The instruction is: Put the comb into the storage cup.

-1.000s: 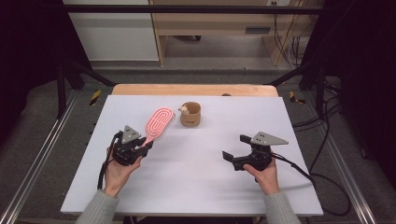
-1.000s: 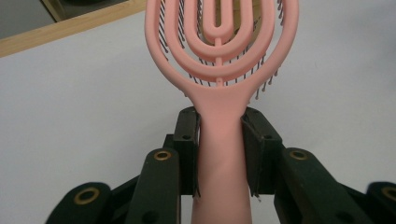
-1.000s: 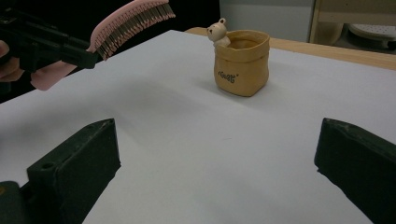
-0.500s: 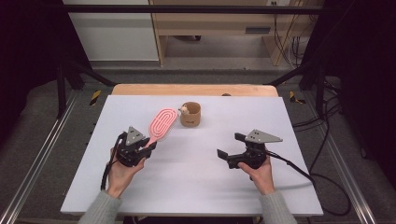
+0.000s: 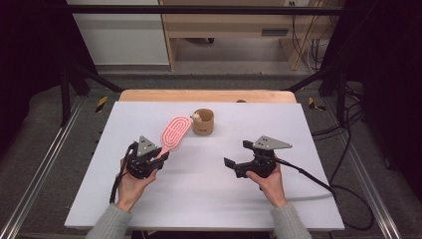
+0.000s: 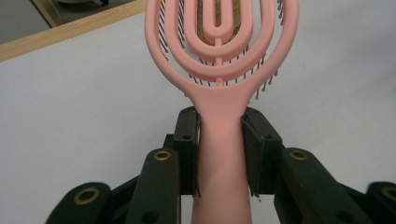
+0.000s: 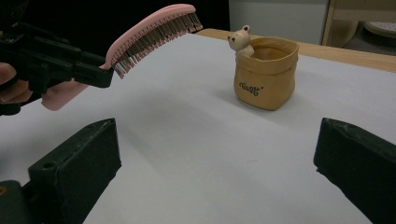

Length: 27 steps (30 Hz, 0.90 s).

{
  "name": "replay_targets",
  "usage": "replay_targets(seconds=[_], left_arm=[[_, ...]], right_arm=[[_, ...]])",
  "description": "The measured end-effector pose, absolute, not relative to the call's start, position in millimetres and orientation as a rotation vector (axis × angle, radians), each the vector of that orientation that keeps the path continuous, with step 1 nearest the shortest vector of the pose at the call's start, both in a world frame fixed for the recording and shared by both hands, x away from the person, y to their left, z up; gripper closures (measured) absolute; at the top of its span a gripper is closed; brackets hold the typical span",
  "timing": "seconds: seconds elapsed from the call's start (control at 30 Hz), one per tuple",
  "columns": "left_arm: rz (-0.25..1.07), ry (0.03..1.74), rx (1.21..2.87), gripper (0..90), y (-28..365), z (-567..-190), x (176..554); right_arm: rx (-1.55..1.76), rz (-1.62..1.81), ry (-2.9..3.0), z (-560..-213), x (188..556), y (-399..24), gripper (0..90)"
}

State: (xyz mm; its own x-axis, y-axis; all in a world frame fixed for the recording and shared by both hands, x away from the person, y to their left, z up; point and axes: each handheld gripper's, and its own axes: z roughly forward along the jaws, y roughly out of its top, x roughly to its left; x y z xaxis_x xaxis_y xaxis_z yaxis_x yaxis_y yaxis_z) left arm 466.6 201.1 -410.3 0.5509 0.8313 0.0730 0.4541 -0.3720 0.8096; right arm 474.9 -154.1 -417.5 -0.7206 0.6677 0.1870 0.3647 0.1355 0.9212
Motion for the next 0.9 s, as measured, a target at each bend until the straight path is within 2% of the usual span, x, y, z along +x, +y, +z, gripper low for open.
replay_targets(seconds=[0.9], left_arm=[[0.648,1.022,2.0,69.3,190.3,-409.8,466.8]], right_arm=[[1.036,1.643,2.14,-413.1,486.5,-131.3,1.2]])
